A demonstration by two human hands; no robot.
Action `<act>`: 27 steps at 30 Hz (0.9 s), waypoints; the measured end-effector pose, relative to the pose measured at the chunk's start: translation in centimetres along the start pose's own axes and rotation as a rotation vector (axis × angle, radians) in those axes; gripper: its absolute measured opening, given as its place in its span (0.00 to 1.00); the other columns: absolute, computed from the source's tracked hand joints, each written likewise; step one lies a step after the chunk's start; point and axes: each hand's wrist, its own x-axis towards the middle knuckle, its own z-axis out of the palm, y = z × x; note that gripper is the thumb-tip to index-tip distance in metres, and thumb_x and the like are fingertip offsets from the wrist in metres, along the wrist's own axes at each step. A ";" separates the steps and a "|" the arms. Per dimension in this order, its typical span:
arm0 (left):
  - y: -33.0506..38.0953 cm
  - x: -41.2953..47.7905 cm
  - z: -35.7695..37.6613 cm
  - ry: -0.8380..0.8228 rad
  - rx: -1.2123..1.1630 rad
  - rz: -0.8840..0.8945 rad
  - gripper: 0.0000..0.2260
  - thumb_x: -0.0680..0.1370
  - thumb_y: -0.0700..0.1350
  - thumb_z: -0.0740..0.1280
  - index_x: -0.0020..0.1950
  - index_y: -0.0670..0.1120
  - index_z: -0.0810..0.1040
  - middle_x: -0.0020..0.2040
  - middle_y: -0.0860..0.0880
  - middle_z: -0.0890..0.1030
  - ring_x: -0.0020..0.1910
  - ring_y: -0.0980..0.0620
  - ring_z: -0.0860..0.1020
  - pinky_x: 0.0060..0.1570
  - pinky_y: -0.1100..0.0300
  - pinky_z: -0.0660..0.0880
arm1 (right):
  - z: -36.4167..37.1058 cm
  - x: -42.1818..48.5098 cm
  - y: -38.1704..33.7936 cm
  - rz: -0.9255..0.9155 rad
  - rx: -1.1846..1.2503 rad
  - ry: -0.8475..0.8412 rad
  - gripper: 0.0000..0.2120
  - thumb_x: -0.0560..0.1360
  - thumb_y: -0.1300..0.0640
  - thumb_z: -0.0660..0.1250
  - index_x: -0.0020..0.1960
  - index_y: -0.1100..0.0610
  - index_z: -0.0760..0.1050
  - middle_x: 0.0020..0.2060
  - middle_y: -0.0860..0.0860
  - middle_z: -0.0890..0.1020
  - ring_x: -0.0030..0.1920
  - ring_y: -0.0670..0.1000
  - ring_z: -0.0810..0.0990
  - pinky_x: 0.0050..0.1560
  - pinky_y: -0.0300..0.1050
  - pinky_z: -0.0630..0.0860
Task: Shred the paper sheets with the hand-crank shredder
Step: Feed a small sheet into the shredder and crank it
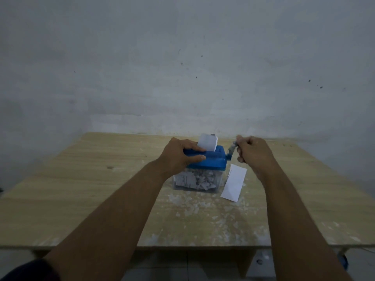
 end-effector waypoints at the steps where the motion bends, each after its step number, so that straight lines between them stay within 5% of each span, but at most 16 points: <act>1: 0.1 0.0 0.0 -0.001 -0.001 0.000 0.12 0.74 0.46 0.81 0.57 0.48 0.90 0.54 0.54 0.87 0.49 0.65 0.83 0.49 0.72 0.78 | 0.2 1.1 -0.2 0.002 -0.007 -0.004 0.17 0.85 0.47 0.65 0.51 0.60 0.82 0.36 0.53 0.80 0.35 0.50 0.75 0.40 0.47 0.77; 6: -0.2 -0.2 0.2 0.021 -0.011 0.022 0.12 0.75 0.46 0.81 0.57 0.48 0.90 0.55 0.54 0.87 0.50 0.62 0.84 0.50 0.70 0.80 | 2.2 4.3 0.8 0.008 -0.003 0.007 0.17 0.85 0.48 0.65 0.49 0.62 0.77 0.33 0.53 0.81 0.34 0.52 0.76 0.39 0.51 0.78; 9: 0.0 -0.3 0.4 0.047 0.001 0.027 0.10 0.76 0.53 0.78 0.54 0.50 0.90 0.55 0.56 0.87 0.51 0.61 0.84 0.48 0.68 0.81 | 3.5 4.9 3.5 0.086 -0.031 0.014 0.15 0.85 0.50 0.66 0.49 0.62 0.77 0.40 0.57 0.83 0.38 0.54 0.78 0.43 0.55 0.82; 13: -0.1 -0.3 1.0 0.107 -0.010 -0.009 0.10 0.76 0.58 0.77 0.51 0.54 0.91 0.57 0.59 0.87 0.52 0.62 0.83 0.50 0.64 0.83 | 4.0 3.4 7.4 0.216 -0.057 -0.005 0.12 0.85 0.58 0.65 0.42 0.58 0.73 0.41 0.63 0.80 0.34 0.55 0.73 0.37 0.52 0.73; 17: -0.1 -0.3 1.2 0.114 -0.031 -0.023 0.09 0.76 0.55 0.78 0.52 0.53 0.91 0.57 0.59 0.86 0.52 0.63 0.84 0.49 0.65 0.83 | 3.6 -0.8 8.2 0.219 -0.163 0.015 0.09 0.85 0.58 0.62 0.48 0.61 0.75 0.42 0.60 0.81 0.39 0.58 0.79 0.45 0.58 0.82; 21: 0.1 -0.2 1.4 0.119 -0.034 -0.024 0.08 0.77 0.54 0.79 0.52 0.52 0.91 0.55 0.61 0.86 0.51 0.67 0.82 0.46 0.70 0.80 | 2.1 -5.1 6.7 0.200 -0.054 0.037 0.15 0.86 0.51 0.62 0.49 0.62 0.77 0.40 0.57 0.79 0.38 0.54 0.76 0.40 0.50 0.76; 24: 0.1 -0.3 1.2 0.103 -0.028 -0.031 0.07 0.76 0.54 0.79 0.52 0.53 0.91 0.54 0.64 0.84 0.51 0.70 0.81 0.46 0.73 0.78 | 0.5 -6.9 3.9 0.125 -0.072 0.016 0.11 0.86 0.53 0.61 0.54 0.58 0.79 0.45 0.55 0.81 0.43 0.53 0.80 0.40 0.44 0.76; 27: 0.4 -0.1 0.9 0.058 0.011 -0.034 0.07 0.76 0.54 0.79 0.51 0.55 0.90 0.52 0.66 0.84 0.51 0.72 0.80 0.48 0.76 0.76 | -0.7 -5.3 0.9 -0.007 -0.123 0.016 0.11 0.86 0.54 0.62 0.51 0.57 0.81 0.39 0.51 0.81 0.37 0.51 0.79 0.32 0.36 0.74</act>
